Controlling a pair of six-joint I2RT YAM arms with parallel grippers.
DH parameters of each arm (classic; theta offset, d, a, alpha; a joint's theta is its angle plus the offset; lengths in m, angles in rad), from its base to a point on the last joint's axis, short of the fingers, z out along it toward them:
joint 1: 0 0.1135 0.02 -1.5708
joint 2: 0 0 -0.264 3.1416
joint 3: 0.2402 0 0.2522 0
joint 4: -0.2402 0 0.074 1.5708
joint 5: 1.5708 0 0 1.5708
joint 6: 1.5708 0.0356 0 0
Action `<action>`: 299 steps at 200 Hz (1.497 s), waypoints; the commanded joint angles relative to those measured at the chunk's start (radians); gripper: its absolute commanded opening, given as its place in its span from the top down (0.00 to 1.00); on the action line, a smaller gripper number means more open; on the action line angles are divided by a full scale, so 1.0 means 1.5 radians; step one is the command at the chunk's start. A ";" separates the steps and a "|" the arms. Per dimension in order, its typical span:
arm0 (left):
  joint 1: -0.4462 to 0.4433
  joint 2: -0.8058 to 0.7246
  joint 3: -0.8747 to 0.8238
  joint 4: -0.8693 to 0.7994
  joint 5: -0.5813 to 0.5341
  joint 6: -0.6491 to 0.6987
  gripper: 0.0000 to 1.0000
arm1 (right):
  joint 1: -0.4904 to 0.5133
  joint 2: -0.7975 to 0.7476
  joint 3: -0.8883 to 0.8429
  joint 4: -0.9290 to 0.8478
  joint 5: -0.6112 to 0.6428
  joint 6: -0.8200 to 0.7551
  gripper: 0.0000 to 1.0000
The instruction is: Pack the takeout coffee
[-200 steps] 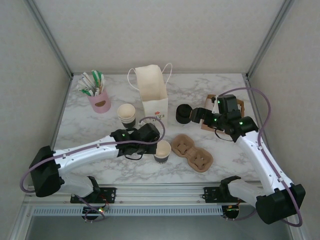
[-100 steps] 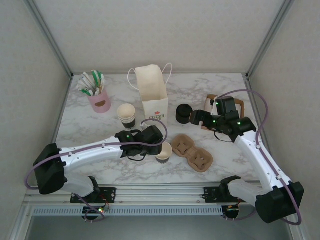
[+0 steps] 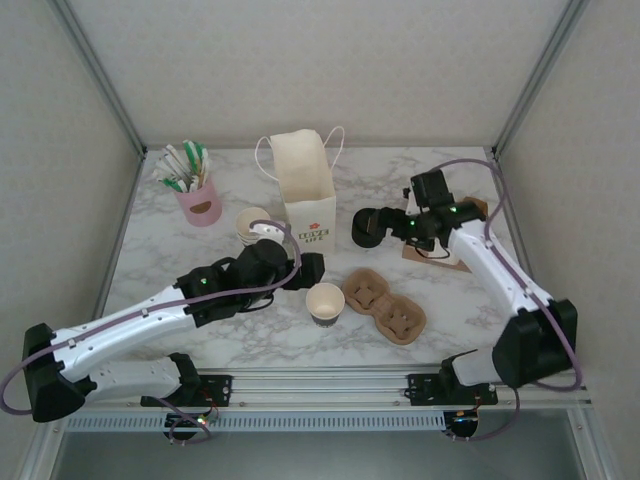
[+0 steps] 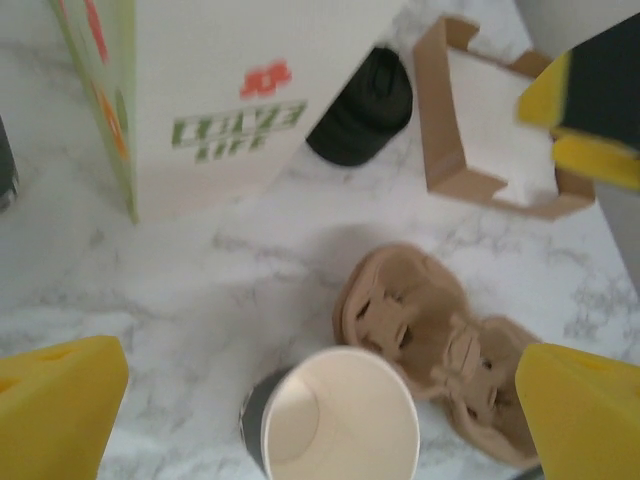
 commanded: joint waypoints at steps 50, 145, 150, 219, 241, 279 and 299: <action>0.008 -0.082 -0.070 0.156 -0.152 0.167 0.00 | 0.011 0.188 0.215 -0.126 0.183 -0.012 0.01; 0.181 -0.141 -0.190 0.264 0.091 0.122 0.00 | 0.020 0.380 0.422 -0.200 0.070 -0.089 0.02; 0.186 -0.143 -0.196 0.266 0.096 0.121 0.00 | 0.022 0.390 0.432 -0.207 0.071 -0.092 0.02; 0.228 -0.150 -0.233 0.299 0.159 0.103 0.00 | 0.040 0.458 0.499 -0.263 0.099 -0.096 0.03; 0.234 -0.151 -0.238 0.307 0.162 0.100 0.00 | 0.045 0.468 0.499 -0.260 0.098 -0.094 0.03; 0.239 -0.151 -0.244 0.319 0.172 0.100 0.00 | 0.044 0.495 0.528 -0.272 0.097 -0.090 0.07; 0.240 -0.149 -0.242 0.319 0.172 0.100 0.00 | 0.047 0.511 0.545 -0.283 0.102 -0.089 0.09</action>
